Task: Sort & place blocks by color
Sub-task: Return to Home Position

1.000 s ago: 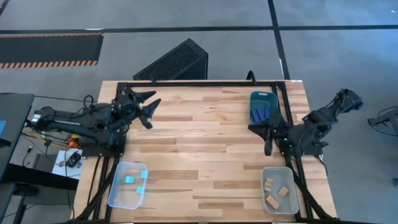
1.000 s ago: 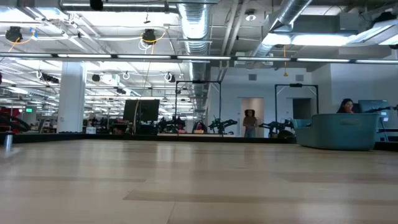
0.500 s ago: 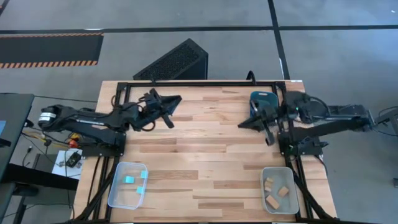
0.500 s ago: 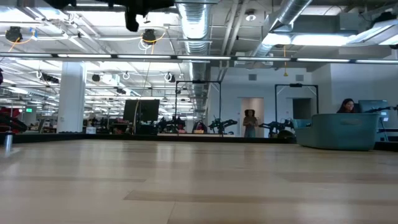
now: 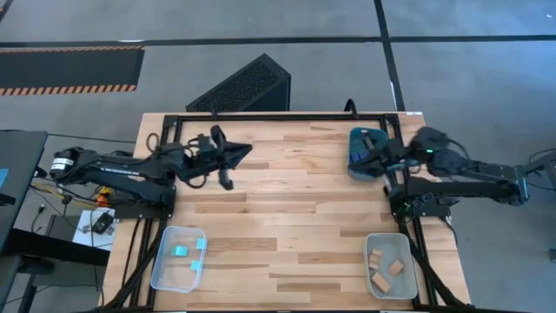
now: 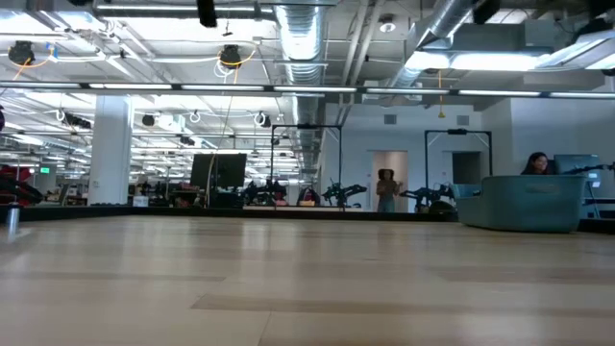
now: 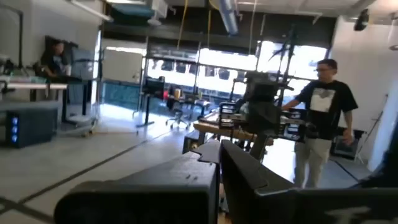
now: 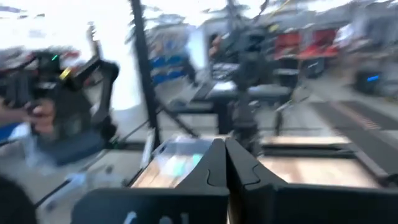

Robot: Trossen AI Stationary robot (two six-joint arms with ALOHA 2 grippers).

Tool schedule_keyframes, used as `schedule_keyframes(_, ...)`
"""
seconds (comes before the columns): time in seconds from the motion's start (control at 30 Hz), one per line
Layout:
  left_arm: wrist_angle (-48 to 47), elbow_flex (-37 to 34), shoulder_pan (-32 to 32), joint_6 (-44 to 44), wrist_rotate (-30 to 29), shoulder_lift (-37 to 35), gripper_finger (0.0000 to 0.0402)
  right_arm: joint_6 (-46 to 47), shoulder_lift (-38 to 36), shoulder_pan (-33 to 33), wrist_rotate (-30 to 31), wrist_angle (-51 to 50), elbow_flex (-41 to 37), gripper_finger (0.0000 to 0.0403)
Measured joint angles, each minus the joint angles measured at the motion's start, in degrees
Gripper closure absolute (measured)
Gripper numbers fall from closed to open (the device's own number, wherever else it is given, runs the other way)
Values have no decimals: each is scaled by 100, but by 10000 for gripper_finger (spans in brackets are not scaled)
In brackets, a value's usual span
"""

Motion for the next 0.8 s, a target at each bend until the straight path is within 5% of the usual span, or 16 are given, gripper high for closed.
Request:
schedule_keyframes(0.23,-1822,2,-175,234,-260,-1259,400,-198,-1634,264,871,-1641,2,400)
schedule_keyframes(0.4,-2349,2,-364,52,-304,-1403,401,-57,-2752,442,1874,-3226,-6,401)
schedule_keyframes(0.57,-1799,-395,-387,374,-519,-1142,401,-27,-3274,491,2085,-3199,2,401)
schedule_keyframes(0.8,388,-1806,-445,-342,-390,-1240,401,33,-3151,487,2107,-3237,-267,402)
